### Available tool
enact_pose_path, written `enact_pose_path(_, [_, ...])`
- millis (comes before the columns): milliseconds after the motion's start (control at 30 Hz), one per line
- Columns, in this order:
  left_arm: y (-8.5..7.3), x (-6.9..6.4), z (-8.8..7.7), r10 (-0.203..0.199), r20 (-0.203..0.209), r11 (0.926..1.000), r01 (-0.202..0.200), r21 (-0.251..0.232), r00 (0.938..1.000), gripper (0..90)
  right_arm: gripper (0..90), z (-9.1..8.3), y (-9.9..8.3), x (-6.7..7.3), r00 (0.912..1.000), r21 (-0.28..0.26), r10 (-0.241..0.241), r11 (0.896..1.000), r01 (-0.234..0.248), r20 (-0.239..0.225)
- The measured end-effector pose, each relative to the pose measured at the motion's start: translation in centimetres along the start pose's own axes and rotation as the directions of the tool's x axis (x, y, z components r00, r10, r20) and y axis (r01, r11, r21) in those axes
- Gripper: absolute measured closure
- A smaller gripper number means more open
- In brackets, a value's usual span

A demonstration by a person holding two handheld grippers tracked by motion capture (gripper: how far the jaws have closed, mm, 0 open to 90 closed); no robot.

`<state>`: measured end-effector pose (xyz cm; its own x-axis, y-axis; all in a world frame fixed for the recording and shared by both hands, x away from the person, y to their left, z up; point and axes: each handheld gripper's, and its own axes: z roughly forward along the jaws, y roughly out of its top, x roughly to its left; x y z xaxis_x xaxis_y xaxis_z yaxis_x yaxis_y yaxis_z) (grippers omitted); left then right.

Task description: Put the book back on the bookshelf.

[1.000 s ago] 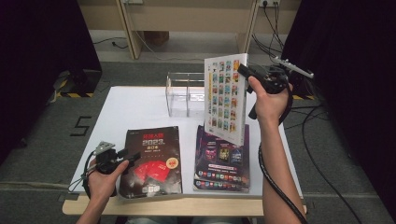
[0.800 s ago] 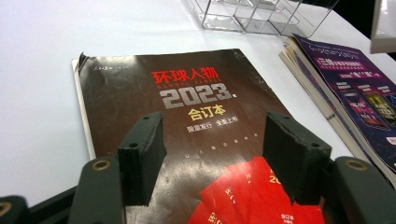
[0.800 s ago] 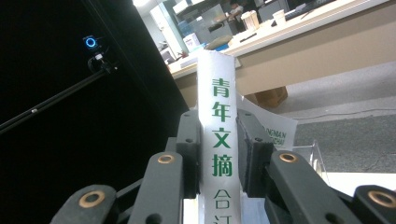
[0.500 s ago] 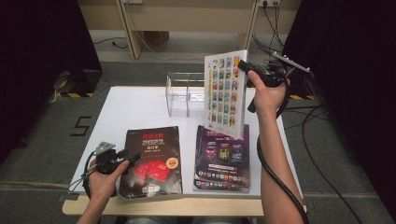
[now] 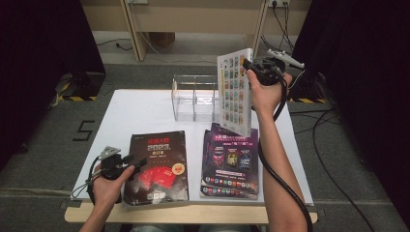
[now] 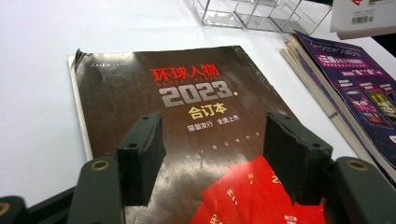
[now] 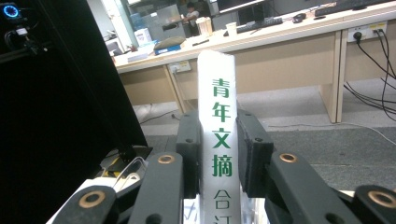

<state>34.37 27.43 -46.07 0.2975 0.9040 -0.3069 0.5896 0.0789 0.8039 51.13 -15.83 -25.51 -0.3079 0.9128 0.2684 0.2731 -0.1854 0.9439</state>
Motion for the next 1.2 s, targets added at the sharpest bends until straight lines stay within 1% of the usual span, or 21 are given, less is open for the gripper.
enact_pose_path(133, [0.1,0.1,-0.2,-0.003,-0.002,1.0,0.003,-0.006,1.0,37.5,73.8,1.1,0.2,0.5,0.9998,-0.002,-0.006,1.0,0.006,0.019])
enact_pose_path(200, [0.1,0.2,-0.2,-0.004,-0.003,1.0,0.004,-0.007,1.0,37.5,73.8,1.3,0.2,0.6,0.9997,-0.007,-0.009,1.0,0.009,0.024])
enact_pose_path(233, [0.1,0.3,-0.3,-0.003,-0.006,1.0,0.003,-0.009,1.0,37.5,73.8,1.7,0.2,0.6,0.9992,-0.014,-0.015,1.0,0.016,0.038])
enact_pose_path(400, [0.2,0.4,-0.4,-0.008,-0.008,0.9999,0.008,-0.011,0.9999,37.5,73.8,2.5,0.1,0.5,0.9985,-0.026,-0.003,1.0,0.005,0.054])
enact_pose_path(467, [0.2,0.4,-0.4,-0.007,-0.009,0.9999,0.007,-0.011,0.9999,37.5,73.8,2.8,0.1,0.5,0.9982,-0.031,-0.009,0.999,0.011,0.06])
enact_pose_path(667, [0.2,0.4,-0.2,-0.005,-0.006,1.0,0.005,-0.007,1.0,37.6,73.8,3.7,0.3,0.7,0.9981,-0.046,-0.007,0.999,0.01,0.062])
enact_pose_path(767, [0.2,0.5,-0.2,-0.006,-0.006,1.0,0.006,-0.007,1.0,37.5,73.8,4.4,0.5,0.7,0.9976,-0.056,-0.011,0.998,0.015,0.069])
enact_pose_path(800, [0.2,0.5,-0.2,-0.008,-0.007,0.9999,0.008,-0.009,0.9999,37.6,73.8,5.0,0.5,0.8,0.9971,-0.059,-0.016,0.998,0.02,0.074])
enact_pose_path(867, [0.2,0.6,-0.3,-0.01,-0.008,0.9999,0.01,-0.01,0.9999,37.6,73.8,5.2,0.5,0.9,0.997,-0.06,-0.016,0.998,0.02,0.076])
enact_pose_path(933, [0.2,0.8,-0.3,-0.012,-0.01,0.9999,0.012,-0.01,0.9999,37.5,73.8,6.0,0.5,1.1,0.996,-0.065,-0.027,0.997,0.033,0.085])
enact_pose_path(967, [0.2,0.8,-0.3,-0.012,-0.01,0.9999,0.012,-0.01,0.9999,37.5,73.8,6.0,0.5,1.1,0.996,-0.065,-0.027,0.997,0.033,0.085])
enact_pose_path(1067, [0.2,0.9,-0.3,-0.018,-0.014,0.9998,0.018,-0.013,0.9997,37.6,73.8,6.9,0.3,1.0,0.9953,-0.069,-0.025,0.997,0.031,0.093])
enact_pose_path(1133, [0.2,1.0,-0.3,-0.022,-0.015,0.9997,0.022,-0.012,0.9996,37.6,73.8,7.1,0.2,1.0,0.995,-0.069,-0.025,0.997,0.032,0.097])
enact_pose_path(1167, [0.1,1.1,-0.3,-0.022,-0.016,0.9997,0.022,-0.011,0.9996,37.6,73.8,7.5,-0.2,1.1,0.9941,-0.068,-0.037,0.997,0.045,0.102])
enact_pose_path(1200, [0.1,1.1,-0.3,-0.022,-0.016,0.9997,0.022,-0.011,0.9996,37.6,73.8,7.5,-0.2,1.1,0.9941,-0.068,-0.037,0.997,0.045,0.102])
